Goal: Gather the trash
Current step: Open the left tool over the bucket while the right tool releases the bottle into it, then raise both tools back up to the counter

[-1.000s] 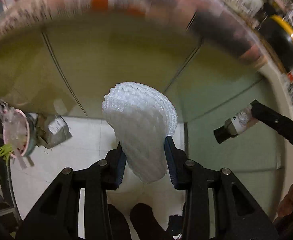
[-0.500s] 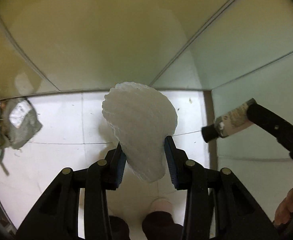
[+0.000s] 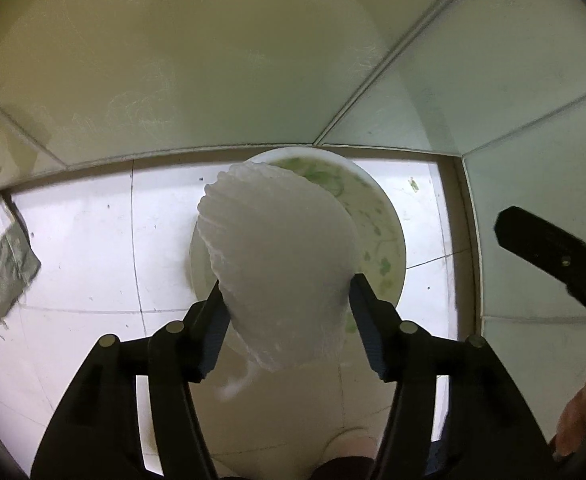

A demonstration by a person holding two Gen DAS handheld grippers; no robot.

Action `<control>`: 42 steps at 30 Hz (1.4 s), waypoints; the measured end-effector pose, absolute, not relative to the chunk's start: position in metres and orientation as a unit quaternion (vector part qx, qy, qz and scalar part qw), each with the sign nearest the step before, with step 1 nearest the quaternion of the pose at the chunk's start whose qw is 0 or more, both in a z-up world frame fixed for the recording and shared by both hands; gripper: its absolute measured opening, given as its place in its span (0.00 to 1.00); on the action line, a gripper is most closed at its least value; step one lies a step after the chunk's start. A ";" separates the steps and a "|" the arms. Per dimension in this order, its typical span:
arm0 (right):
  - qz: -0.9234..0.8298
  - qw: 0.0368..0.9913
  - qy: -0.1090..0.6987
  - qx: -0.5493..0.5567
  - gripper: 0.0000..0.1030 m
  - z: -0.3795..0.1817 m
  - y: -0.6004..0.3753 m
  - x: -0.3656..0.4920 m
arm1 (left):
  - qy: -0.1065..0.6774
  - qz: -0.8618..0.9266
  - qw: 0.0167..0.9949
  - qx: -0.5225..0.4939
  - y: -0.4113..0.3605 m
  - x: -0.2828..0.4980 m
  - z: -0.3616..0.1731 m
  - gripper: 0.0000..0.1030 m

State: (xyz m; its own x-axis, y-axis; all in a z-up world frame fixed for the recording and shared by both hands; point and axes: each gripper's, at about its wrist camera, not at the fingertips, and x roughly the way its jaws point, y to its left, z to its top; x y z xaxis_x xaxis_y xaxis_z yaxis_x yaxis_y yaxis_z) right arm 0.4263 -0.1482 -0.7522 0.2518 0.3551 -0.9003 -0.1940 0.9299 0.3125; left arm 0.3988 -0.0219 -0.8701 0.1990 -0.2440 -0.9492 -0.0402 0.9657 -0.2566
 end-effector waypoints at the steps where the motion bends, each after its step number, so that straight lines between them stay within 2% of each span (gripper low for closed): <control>1: 0.175 0.789 0.585 0.069 0.28 -0.751 -0.147 0.425 | 0.626 -0.068 0.770 -0.103 -0.024 0.401 -0.868 0.62; 3: 0.176 0.793 0.580 0.071 0.31 -0.740 -0.152 0.423 | 0.614 -0.077 0.781 -0.083 -0.032 0.402 -0.858 0.68; 4: 0.174 0.797 0.574 0.072 0.38 -0.732 -0.154 0.422 | 0.611 -0.078 0.784 -0.078 -0.032 0.403 -0.857 0.71; 5: 0.172 0.803 0.567 0.072 0.44 -0.725 -0.158 0.420 | 0.608 -0.079 0.787 -0.074 -0.035 0.404 -0.855 0.72; 7: 0.168 0.811 0.555 0.071 0.49 -0.712 -0.162 0.417 | 0.609 -0.077 0.787 -0.071 -0.038 0.407 -0.850 0.72; 14: 0.158 0.811 0.557 0.088 0.49 -0.660 -0.170 0.409 | 0.610 -0.058 0.789 -0.052 -0.041 0.397 -0.801 0.72; 21: 0.145 0.815 0.554 0.091 0.49 -0.552 -0.173 0.396 | 0.578 -0.030 0.814 -0.045 -0.027 0.366 -0.654 0.72; 27: 0.134 0.837 0.525 0.075 0.49 -0.411 -0.174 0.373 | 0.531 -0.018 0.845 -0.065 0.001 0.340 -0.486 0.72; 35: 0.120 0.881 0.452 0.068 0.49 -0.240 -0.174 0.334 | 0.448 -0.018 0.892 -0.061 0.027 0.322 -0.295 0.72; 38: 0.112 0.896 0.425 0.068 0.49 -0.196 -0.166 0.319 | 0.419 -0.028 0.906 -0.057 0.035 0.313 -0.240 0.72; 42: 0.112 0.914 0.384 0.070 0.49 -0.159 -0.163 0.302 | 0.382 -0.034 0.922 -0.059 0.045 0.301 -0.191 0.72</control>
State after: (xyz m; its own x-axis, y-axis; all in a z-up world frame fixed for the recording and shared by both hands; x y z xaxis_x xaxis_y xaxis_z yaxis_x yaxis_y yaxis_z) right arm 0.3020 -0.1627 -0.1593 0.6806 0.2589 -0.6854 -0.1514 0.9650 0.2142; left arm 0.3009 0.0453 -0.1906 0.7061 -0.1075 -0.6999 0.0167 0.9907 -0.1354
